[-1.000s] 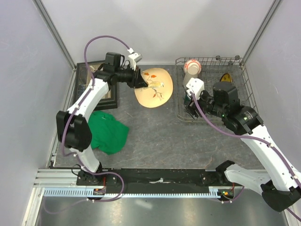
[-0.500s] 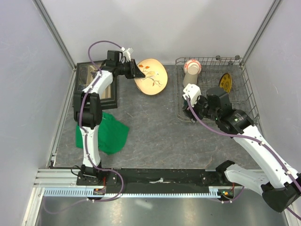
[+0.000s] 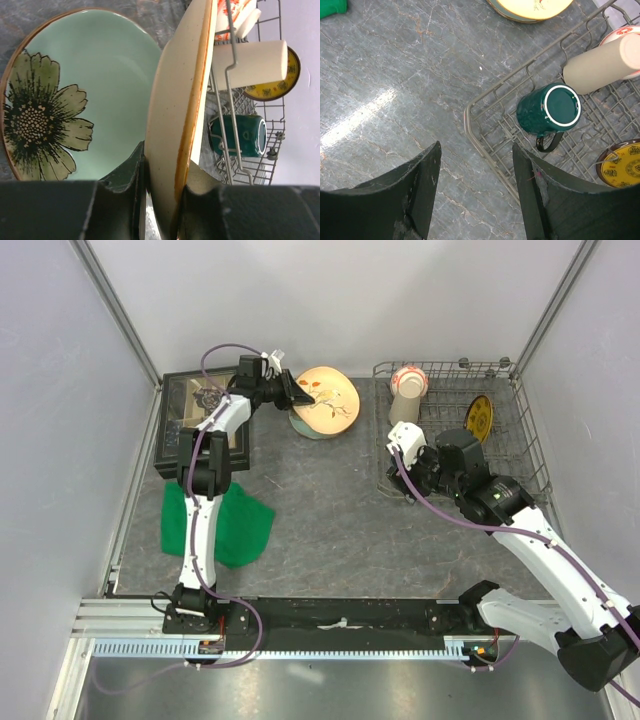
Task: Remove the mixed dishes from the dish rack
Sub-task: Place the plate at the center of the board.
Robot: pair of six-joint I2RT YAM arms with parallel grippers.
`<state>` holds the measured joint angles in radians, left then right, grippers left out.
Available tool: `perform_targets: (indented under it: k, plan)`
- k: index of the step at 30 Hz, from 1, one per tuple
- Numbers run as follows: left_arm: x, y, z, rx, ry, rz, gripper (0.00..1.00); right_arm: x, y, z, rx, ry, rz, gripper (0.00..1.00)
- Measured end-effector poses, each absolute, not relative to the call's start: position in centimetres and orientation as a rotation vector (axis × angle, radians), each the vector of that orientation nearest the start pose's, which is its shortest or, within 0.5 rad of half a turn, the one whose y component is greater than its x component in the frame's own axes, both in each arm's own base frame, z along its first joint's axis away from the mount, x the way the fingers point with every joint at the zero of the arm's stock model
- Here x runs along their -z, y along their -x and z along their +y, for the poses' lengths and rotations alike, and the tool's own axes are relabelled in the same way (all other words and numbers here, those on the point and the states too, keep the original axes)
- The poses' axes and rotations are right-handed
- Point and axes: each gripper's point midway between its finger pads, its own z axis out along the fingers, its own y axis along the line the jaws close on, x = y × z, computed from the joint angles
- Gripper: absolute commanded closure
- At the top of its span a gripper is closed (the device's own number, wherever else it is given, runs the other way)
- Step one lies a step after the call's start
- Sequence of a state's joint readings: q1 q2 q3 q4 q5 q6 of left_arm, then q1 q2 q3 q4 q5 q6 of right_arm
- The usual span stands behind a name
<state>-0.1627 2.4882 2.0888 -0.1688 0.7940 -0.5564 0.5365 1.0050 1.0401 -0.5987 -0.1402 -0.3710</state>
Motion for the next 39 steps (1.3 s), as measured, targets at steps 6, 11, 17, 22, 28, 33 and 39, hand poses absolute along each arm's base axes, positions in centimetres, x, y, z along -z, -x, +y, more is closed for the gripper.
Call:
perform_targets:
  k: [6, 11, 17, 22, 28, 33, 39]
  plan:
    - [-9.0, -58.7, -23.3, 1.274, 0.008, 2.23, 0.98, -23.8, -26.3, 16.8, -0.247, 1.011, 1.884, 0.33]
    - [-8.9, -59.5, -22.5, 1.271, 0.038, 2.218, 0.99, -23.7, -26.4, 16.7, -0.245, 1.01, 1.891, 0.33]
    - [-9.0, -60.3, -21.7, 1.264, 0.049, 2.198, 0.98, -23.5, -26.5, 16.5, -0.242, 1.004, 1.897, 0.33]
    - [-8.4, -60.5, -21.5, 1.261, 0.056, 2.202, 0.98, -23.0, -26.5, 16.3, -0.24, 1.002, 1.908, 0.33]
    - [-8.0, -60.4, -21.5, 1.261, 0.062, 2.211, 0.98, -23.1, -26.5, 16.4, -0.249, 1.005, 1.904, 0.33]
    - [-7.9, -60.4, -21.5, 1.262, 0.063, 2.213, 0.97, -23.1, -26.5, 16.5, -0.255, 1.005, 1.903, 0.33]
    - [-7.2, -60.4, -21.5, 1.261, 0.071, 2.224, 0.92, -23.1, -26.5, 16.4, -0.254, 1.004, 1.904, 0.33]
